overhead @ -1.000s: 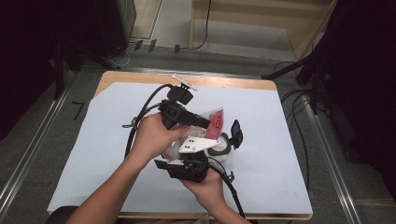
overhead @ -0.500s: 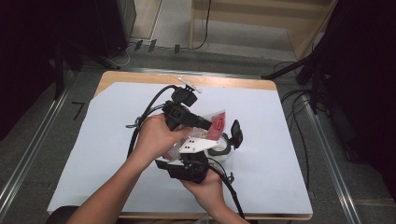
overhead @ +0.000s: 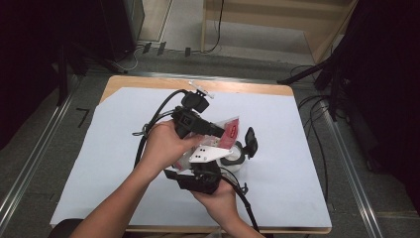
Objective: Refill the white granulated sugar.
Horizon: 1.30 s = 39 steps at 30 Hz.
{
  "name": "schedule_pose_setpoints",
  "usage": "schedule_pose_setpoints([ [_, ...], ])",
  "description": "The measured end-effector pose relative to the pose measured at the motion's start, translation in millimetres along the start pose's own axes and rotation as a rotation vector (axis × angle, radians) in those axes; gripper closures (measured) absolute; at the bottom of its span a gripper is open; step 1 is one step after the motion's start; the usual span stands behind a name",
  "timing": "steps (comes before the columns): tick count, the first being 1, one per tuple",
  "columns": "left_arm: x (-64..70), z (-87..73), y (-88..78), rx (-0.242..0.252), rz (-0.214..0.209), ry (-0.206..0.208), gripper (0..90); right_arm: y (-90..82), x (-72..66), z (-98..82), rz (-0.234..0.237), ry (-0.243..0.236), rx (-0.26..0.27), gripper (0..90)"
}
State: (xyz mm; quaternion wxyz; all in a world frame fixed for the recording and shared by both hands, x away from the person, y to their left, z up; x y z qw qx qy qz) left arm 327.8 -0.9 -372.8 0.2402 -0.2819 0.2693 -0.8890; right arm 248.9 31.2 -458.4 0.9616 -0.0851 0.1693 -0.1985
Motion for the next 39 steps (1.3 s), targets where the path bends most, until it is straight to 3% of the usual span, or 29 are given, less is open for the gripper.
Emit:
schedule_pose_setpoints([
  [28,-1.4,-0.8,6.7,-0.012,-0.007,0.001,80.2,0.5,4.5,-3.3,-0.019,0.011,-0.001,64.1],
  [35,-2.0,2.9,9.0,-0.038,-0.024,-0.016,80.1,-0.7,5.1,-1.6,-0.028,0.004,0.001,64.1],
  [39,-1.2,4.6,10.2,-0.060,-0.024,-0.005,80.1,-1.0,5.7,-0.2,-0.029,0.005,0.008,64.1],
])
Point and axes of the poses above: each handheld gripper's, and its own axes: y roughly forward along the jaws, z roughly out of its top, x roughly to its right, the point moved 8 cm from there along y, roughly forward along the jaws, and after that the axes turned 10 degrees about x, right-handed, at the moved point
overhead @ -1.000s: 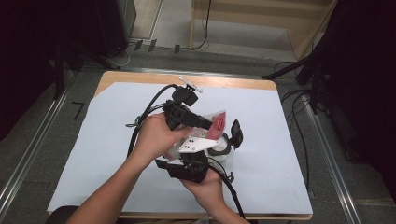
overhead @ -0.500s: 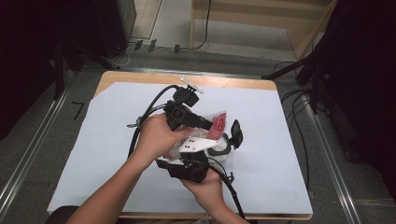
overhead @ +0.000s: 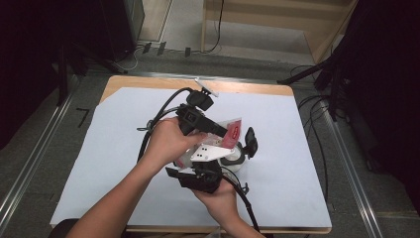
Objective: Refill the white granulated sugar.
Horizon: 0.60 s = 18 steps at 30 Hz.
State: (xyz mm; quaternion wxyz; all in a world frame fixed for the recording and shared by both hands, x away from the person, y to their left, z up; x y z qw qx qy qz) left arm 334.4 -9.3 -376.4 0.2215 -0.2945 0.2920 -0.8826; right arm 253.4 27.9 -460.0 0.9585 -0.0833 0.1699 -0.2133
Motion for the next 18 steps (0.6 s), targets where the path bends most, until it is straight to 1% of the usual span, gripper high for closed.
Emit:
schedule_pose_setpoints([
  [4,2.1,1.3,1.4,-0.018,0.013,0.026,80.1,-0.9,0.6,1.3,-0.001,0.000,0.012,64.1],
  [7,2.2,1.2,1.3,-0.016,0.014,0.024,80.1,-1.0,0.3,1.2,0.000,-0.002,0.013,64.0],
  [8,2.1,0.8,1.1,-0.011,0.010,0.017,80.0,-0.9,0.3,1.0,-0.001,-0.003,0.011,64.0],
  [11,1.1,0.1,0.3,-0.005,0.005,0.018,80.0,-0.7,0.0,0.4,-0.003,-0.004,0.007,64.0],
  [15,-0.1,-2.3,-1.2,0.014,0.001,0.006,80.1,1.0,-1.0,-1.6,-0.005,-0.010,-0.002,64.1],
  [16,-0.8,-2.5,-1.5,0.013,0.001,0.012,80.1,1.2,-1.0,-1.8,-0.006,-0.011,-0.003,64.1],
  [18,-0.8,-2.6,-1.5,0.013,0.001,0.011,80.1,1.4,-1.1,-1.9,-0.006,-0.011,-0.004,64.1],
])
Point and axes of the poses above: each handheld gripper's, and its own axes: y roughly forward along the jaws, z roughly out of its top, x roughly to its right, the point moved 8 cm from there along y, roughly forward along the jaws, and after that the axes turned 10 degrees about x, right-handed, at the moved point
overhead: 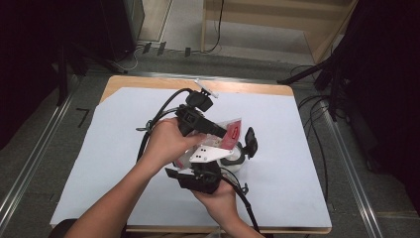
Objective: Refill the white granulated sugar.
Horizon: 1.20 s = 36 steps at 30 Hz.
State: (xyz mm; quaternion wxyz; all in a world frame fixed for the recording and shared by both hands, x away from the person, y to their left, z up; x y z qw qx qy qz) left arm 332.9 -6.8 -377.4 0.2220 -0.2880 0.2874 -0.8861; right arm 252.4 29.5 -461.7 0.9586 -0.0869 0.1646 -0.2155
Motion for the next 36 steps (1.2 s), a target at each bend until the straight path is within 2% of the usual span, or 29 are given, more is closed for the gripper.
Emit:
schedule_pose_setpoints([
  [5,1.1,-1.3,-0.7,0.007,0.000,-0.004,80.0,0.1,-0.4,-0.7,0.002,0.001,-0.003,64.1],
  [7,0.4,-1.8,-1.2,0.003,0.001,0.013,79.9,0.2,-0.8,-1.1,0.005,0.000,-0.003,64.1],
  [11,-0.4,-0.9,-0.5,0.005,-0.008,-0.011,79.8,-0.5,-0.7,-0.9,0.005,0.000,-0.006,64.2],
  [15,-1.4,0.3,-0.2,0.005,-0.007,-0.012,79.5,-0.7,-0.2,0.2,0.004,0.002,-0.006,64.3],
  [17,-0.8,1.9,0.7,-0.001,-0.016,-0.024,78.6,-1.2,0.3,1.8,0.010,0.017,-0.009,64.3],
  [29,-0.4,1.4,0.5,-0.003,-0.007,0.009,80.6,-1.4,0.8,2.1,0.008,0.016,-0.005,64.3],
  [36,-0.7,0.6,-0.2,0.004,-0.003,0.006,80.7,-0.8,0.6,1.5,0.010,0.013,-0.012,64.4],
])
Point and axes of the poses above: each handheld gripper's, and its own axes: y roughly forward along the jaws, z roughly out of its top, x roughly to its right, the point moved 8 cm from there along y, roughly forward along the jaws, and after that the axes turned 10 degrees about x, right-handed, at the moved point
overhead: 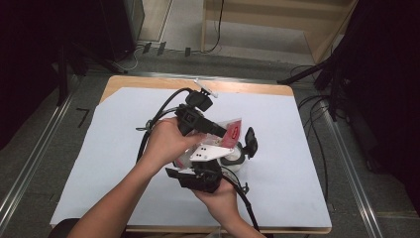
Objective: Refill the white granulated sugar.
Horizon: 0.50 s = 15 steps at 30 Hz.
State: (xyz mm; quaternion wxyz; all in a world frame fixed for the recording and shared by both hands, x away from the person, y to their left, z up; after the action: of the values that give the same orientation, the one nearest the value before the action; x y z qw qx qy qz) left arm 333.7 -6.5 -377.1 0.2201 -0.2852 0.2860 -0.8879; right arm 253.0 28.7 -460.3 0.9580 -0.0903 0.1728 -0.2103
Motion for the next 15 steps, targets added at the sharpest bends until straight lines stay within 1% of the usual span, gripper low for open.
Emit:
schedule_pose_setpoints([
  [1,0.9,0.2,0.4,0.005,-0.001,-0.003,80.5,-0.1,0.0,0.1,0.000,0.002,0.000,64.5],
  [2,0.5,0.3,0.3,0.006,0.000,0.007,80.4,-0.2,0.0,0.3,0.001,0.006,0.001,64.5],
  [4,-0.1,0.1,-0.4,0.004,0.006,0.011,80.3,-0.2,-0.1,0.6,0.002,0.010,0.001,64.4],
  [5,0.0,0.3,-0.1,0.013,0.000,0.006,80.3,-0.2,-0.2,0.6,0.003,0.012,-0.001,64.4],
  [7,-0.4,0.4,-0.5,0.015,0.002,-0.002,80.2,-0.2,-0.4,0.9,0.006,0.014,-0.004,64.4],
  [13,-0.3,0.5,-0.7,0.016,0.002,-0.004,80.3,-0.7,-0.4,1.9,0.006,0.028,-0.004,64.4],
  [15,-2.0,0.4,-1.4,0.017,-0.011,-0.022,80.6,-0.7,-0.4,1.9,0.006,0.027,-0.009,64.4],
])
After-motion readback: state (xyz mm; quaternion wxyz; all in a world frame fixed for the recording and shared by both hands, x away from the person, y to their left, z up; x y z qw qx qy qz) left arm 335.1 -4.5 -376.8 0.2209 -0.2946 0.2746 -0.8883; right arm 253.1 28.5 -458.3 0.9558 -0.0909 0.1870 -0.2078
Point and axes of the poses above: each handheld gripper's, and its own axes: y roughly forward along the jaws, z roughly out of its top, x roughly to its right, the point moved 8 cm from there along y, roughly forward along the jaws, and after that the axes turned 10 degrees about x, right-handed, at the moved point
